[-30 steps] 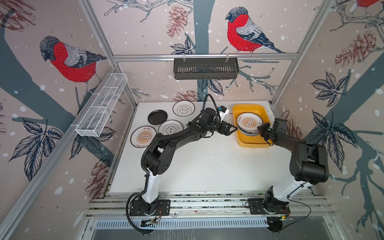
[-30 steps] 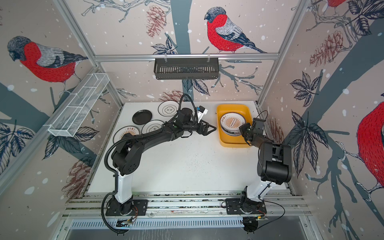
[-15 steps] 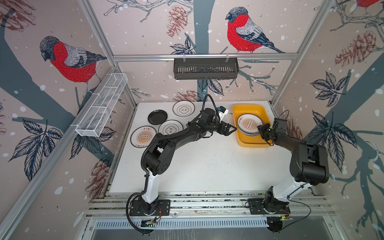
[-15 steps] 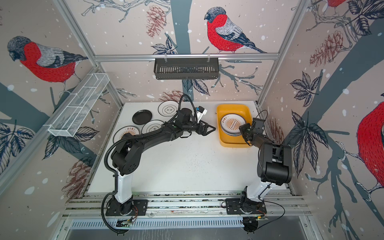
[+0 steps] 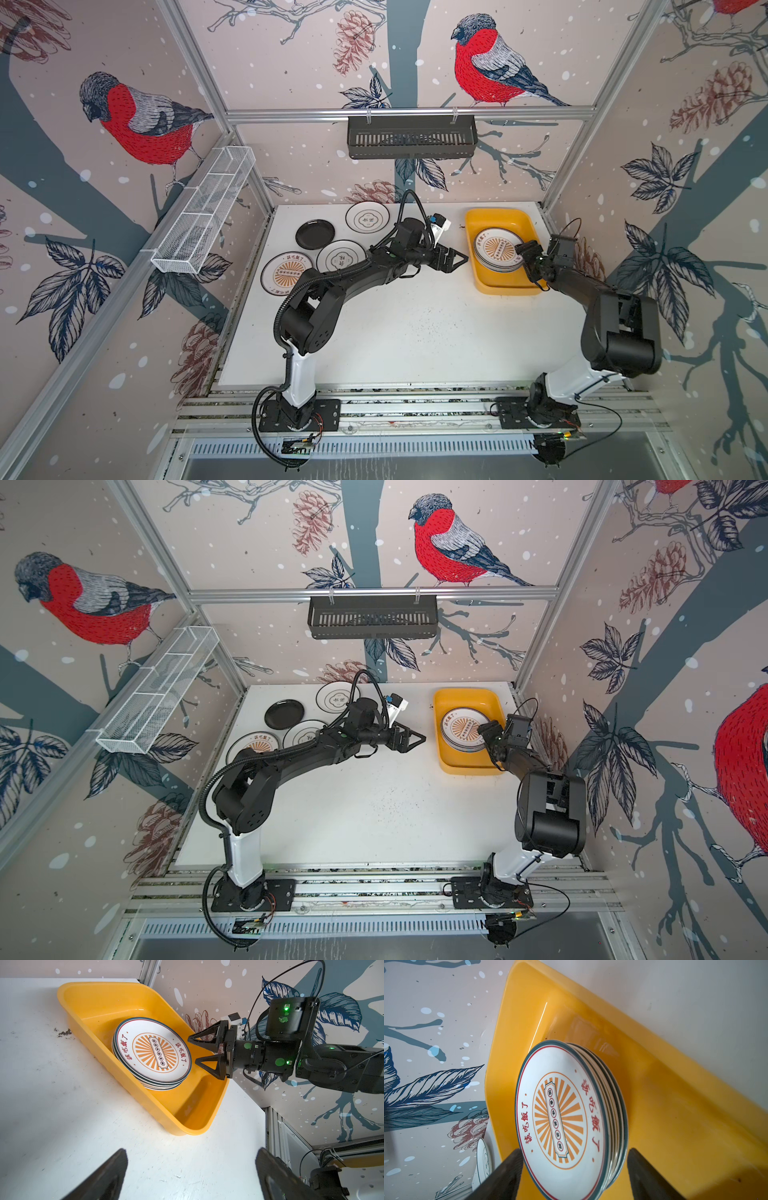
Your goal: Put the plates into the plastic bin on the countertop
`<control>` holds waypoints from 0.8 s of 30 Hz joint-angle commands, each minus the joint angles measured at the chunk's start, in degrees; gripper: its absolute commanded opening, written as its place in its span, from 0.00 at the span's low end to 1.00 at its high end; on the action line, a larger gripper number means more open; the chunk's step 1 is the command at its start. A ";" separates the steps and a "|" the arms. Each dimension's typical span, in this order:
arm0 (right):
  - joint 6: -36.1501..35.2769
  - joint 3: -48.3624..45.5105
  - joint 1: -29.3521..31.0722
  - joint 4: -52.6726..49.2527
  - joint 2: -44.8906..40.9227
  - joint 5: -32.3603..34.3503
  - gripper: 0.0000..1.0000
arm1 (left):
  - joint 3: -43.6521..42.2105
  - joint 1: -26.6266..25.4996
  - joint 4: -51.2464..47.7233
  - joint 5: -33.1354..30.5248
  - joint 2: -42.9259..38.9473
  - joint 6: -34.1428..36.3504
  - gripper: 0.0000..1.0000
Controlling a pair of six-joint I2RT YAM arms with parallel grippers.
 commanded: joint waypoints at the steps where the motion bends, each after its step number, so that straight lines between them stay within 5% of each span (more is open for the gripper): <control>1: -2.17 0.43 0.25 -0.64 -1.62 1.36 0.90 | -1.12 0.54 2.05 -1.64 -1.87 -0.54 0.96; 9: -6.21 -0.24 2.15 -1.21 -8.60 2.69 1.00 | -7.53 2.41 5.78 -3.87 -7.17 -4.14 0.96; 24: -12.27 -0.15 13.09 1.60 -18.49 0.08 0.99 | -23.04 9.57 2.04 -22.31 -22.77 -13.02 0.96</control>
